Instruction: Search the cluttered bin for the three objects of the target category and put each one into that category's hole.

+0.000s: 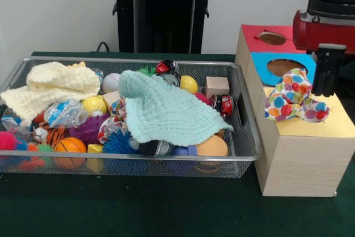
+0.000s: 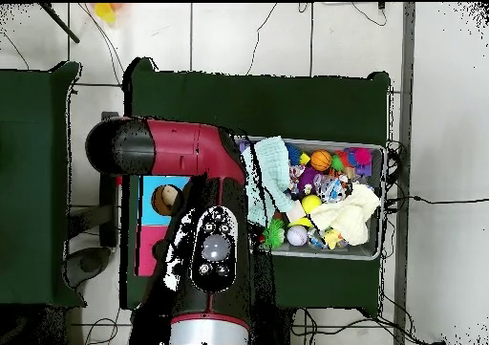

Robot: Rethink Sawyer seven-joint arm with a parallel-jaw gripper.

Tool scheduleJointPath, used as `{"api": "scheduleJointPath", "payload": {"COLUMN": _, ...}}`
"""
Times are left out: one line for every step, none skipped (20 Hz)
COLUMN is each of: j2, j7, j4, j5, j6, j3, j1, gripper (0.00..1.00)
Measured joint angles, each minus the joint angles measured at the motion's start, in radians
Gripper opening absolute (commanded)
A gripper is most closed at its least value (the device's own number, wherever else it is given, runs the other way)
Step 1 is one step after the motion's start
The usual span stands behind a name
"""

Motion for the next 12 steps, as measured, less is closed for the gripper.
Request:
{"api": "scheduleJointPath", "payload": {"j2": 0.0, "j7": 0.0, "j4": 0.005, "j5": 0.0, "j6": -0.001, "j3": 0.0, "j1": 0.0, "gripper": 0.0}}
{"api": "scheduleJointPath", "payload": {"j2": 0.0, "j7": 0.0, "j4": 0.01, "j5": 0.0, "j6": -0.002, "j3": 0.001, "j1": 0.0, "gripper": 0.0}}
{"api": "scheduleJointPath", "payload": {"j2": 0.0, "j7": 0.0, "j4": 0.014, "j5": 0.0, "j6": -0.003, "j3": 0.001, "j1": 0.0, "gripper": 0.0}}
{"api": "scheduleJointPath", "payload": {"j2": 0.0, "j7": 0.0, "j4": 0.018, "j5": 0.0, "j6": -0.004, "j3": 0.002, "j1": -0.001, "gripper": 0.0}}
{"api": "scheduleJointPath", "payload": {"j2": -0.001, "j7": 0.0, "j4": 0.023, "j5": 0.0, "j6": -0.006, "j3": 0.003, "j1": -0.002, "gripper": 0.0}}
{"api": "scheduleJointPath", "payload": {"j2": -0.001, "j7": 0.0, "j4": 0.03, "j5": 0.0, "j6": -0.008, "j3": 0.004, "j1": -0.003, "gripper": 0.0}}
{"api": "scheduleJointPath", "payload": {"j2": -0.003, "j7": 0.0, "j4": 0.044, "j5": 0.0, "j6": -0.015, "j3": 0.011, "j1": -0.008, "gripper": 0.0}}
{"api": "scheduleJointPath", "payload": {"j2": -0.004, "j7": 0.0, "j4": 0.052, "j5": 0.0, "j6": -0.018, "j3": 0.014, "j1": -0.011, "gripper": 0.0}}
{"api": "scheduleJointPath", "payload": {"j2": -0.004, "j7": 0.0, "j4": 0.056, "j5": 0.0, "j6": -0.021, "j3": 0.016, "j1": -0.013, "gripper": 0.0}}
{"api": "scheduleJointPath", "payload": {"j2": -0.005, "j7": 0.0, "j4": 0.064, "j5": 0.0, "j6": -0.026, "j3": 0.021, "j1": -0.017, "gripper": 0.0}}
{"api": "scheduleJointPath", "payload": {"j2": -0.005, "j7": 0.0, "j4": 0.072, "j5": 0.0, "j6": -0.032, "j3": 0.026, "j1": -0.022, "gripper": 0.0}}
{"api": "scheduleJointPath", "payload": {"j2": -0.005, "j7": 0.0, "j4": 0.092, "j5": 0.0, "j6": -0.049, "j3": 0.04, "j1": -0.036, "gripper": 0.0}}
